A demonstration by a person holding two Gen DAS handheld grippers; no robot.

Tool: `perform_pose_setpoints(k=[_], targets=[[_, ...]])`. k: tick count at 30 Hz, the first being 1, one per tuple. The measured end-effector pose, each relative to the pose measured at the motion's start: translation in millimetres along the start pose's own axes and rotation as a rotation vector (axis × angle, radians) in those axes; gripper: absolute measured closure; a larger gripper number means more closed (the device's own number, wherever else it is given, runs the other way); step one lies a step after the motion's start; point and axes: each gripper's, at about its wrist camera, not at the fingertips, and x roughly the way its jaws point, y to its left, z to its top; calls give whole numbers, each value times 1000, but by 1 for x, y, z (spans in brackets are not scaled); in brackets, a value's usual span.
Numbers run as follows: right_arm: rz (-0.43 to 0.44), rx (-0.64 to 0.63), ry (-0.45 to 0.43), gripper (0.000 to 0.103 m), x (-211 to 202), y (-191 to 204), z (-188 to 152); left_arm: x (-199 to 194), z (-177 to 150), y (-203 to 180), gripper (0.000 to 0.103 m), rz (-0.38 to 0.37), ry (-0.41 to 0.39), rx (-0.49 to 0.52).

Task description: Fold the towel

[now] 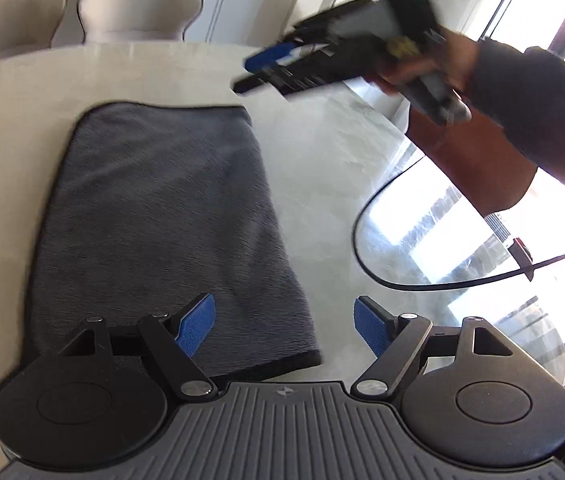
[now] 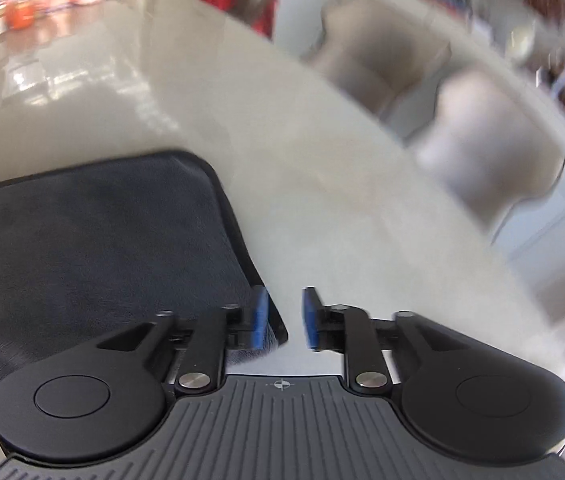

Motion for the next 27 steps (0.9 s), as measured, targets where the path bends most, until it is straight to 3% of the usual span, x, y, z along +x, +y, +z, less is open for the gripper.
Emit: perform_pose_setpoints(k=[3, 7, 11, 14, 16, 19, 27], targets=[[114, -209, -77, 69, -36, 67, -10, -20, -4, 16, 23, 42, 11, 38], [205, -355, -122, 69, -72, 139, -37, -39, -12, 35, 23, 81, 26, 36], [190, -417, -142, 69, -87, 182, -60, -46, -17, 35, 23, 67, 20, 59], [180, -464, -157, 69, -99, 214, -77, -47, -23, 27, 23, 75, 39, 159], [177, -472, -153, 69, -97, 225, -81, -45, -26, 23, 23, 100, 57, 269], [164, -468, -143, 69, -91, 230, -80, -38, -25, 22, 23, 127, 87, 345], [132, -478, -98, 69, -70, 239, -73, -40, -28, 23, 23, 123, 104, 426]])
